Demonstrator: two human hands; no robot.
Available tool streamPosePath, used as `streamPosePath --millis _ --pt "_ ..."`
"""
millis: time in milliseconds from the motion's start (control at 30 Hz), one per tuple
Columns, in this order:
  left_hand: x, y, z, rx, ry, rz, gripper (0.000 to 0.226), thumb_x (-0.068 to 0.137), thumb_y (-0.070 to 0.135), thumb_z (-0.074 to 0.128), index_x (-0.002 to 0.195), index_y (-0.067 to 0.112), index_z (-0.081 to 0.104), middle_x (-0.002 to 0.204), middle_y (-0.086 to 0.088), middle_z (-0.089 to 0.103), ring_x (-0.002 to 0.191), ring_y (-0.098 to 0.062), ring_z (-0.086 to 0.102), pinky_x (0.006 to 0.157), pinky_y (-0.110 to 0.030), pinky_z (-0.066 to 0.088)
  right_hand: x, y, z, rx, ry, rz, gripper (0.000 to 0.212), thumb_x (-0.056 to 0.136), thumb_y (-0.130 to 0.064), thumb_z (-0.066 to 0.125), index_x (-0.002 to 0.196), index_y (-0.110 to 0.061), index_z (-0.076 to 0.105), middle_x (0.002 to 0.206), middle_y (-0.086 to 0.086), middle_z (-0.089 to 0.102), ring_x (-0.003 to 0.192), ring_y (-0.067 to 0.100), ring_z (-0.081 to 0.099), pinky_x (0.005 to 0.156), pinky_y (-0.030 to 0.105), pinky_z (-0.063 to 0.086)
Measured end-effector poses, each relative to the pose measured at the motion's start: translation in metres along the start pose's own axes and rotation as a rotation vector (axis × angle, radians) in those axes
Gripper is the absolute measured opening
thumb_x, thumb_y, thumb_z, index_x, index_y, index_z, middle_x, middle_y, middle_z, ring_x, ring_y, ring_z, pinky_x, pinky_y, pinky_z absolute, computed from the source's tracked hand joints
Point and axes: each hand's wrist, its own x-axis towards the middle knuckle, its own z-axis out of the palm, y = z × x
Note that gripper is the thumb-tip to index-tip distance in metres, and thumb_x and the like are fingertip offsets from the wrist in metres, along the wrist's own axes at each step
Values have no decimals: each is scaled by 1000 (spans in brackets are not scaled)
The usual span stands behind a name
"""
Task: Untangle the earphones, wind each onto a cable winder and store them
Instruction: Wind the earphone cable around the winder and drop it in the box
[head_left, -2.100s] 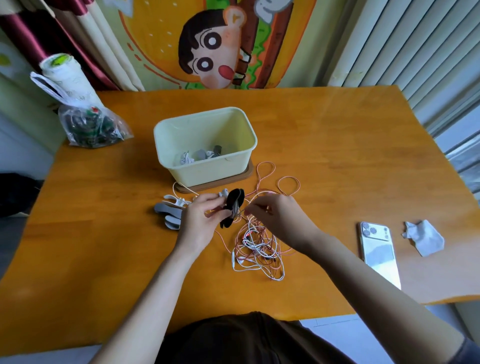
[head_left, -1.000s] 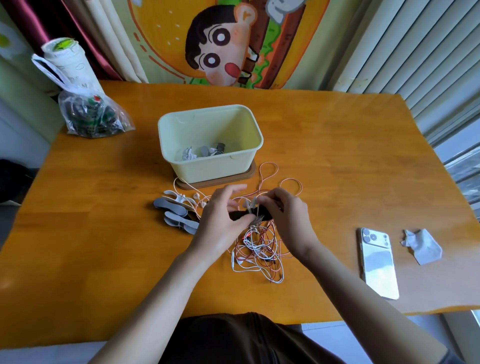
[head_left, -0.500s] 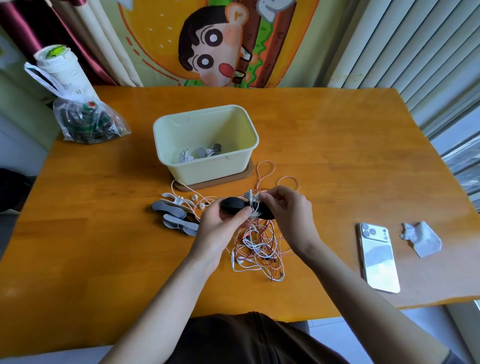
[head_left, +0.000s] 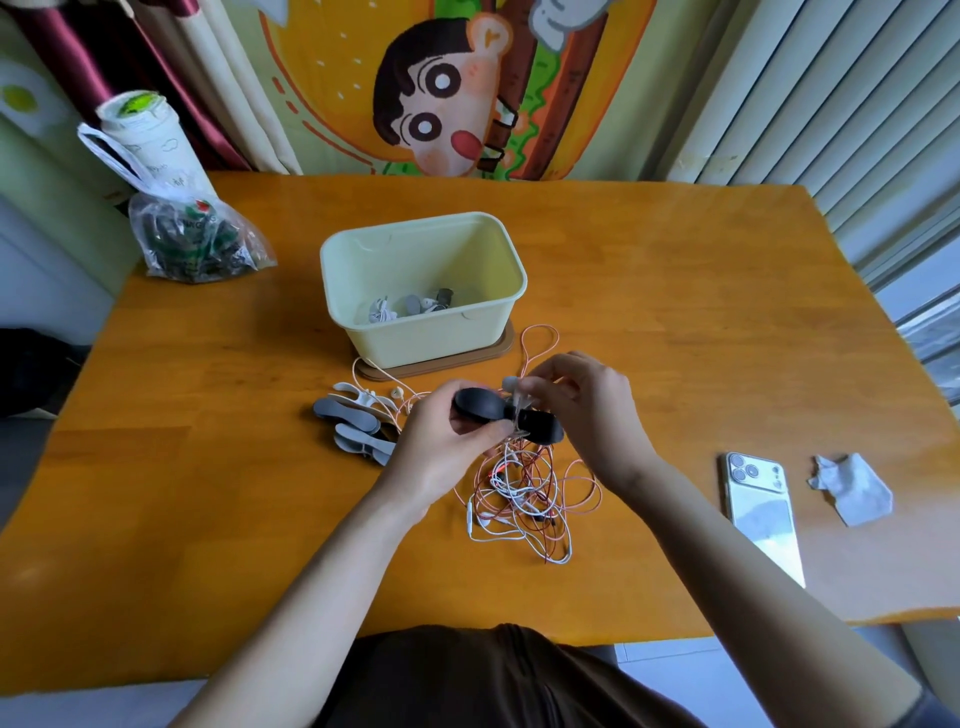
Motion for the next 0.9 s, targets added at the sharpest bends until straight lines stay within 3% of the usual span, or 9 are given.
streamPosePath --millis 167,300,467,600,733,900 --pt "-1 2 5 -208 47 -45 25 83 -1 68 98 17 60 89 0 67 79 -10 62 71 -21 50 1 -3 -4 16 36 -5 14 84 -21 69 73 -20 61 73 -14 54 67 -13 50 58 4 35" --pt "-2 3 17 -439 83 -139 16 89 -1 59 97 12 64 78 4 69 78 -10 61 76 -26 49 1 -2 -4 41 78 4 11 84 -24 70 75 -21 64 77 -13 55 68 -9 51 59 5 35" --pt "-4 6 22 -595 26 -165 18 88 0 58 104 6 62 87 -1 71 87 -12 66 81 -29 55 -2 3 -2 11 94 22 12 84 -28 68 75 -22 63 75 -15 54 67 0 51 59 7 36" --pt "-4 5 20 -578 28 -151 21 84 -1 61 104 3 60 97 -9 71 89 -15 70 79 -25 56 -2 1 -6 16 77 15 12 83 -26 70 75 -21 63 74 -12 56 63 1 52 56 8 36" --pt "-2 7 15 -484 -8 -119 27 84 -3 61 110 2 59 103 -11 70 94 -18 69 82 -27 55 0 -5 -15 128 16 35 11 81 -21 72 76 -14 66 60 -13 54 47 -1 51 43 9 34" --pt "0 9 10 -400 -1 -109 24 85 -6 60 104 9 61 104 -13 70 96 -22 67 87 -33 54 6 -4 -22 131 -55 2 13 79 -25 74 70 -23 65 64 -9 64 53 -1 51 54 11 37"
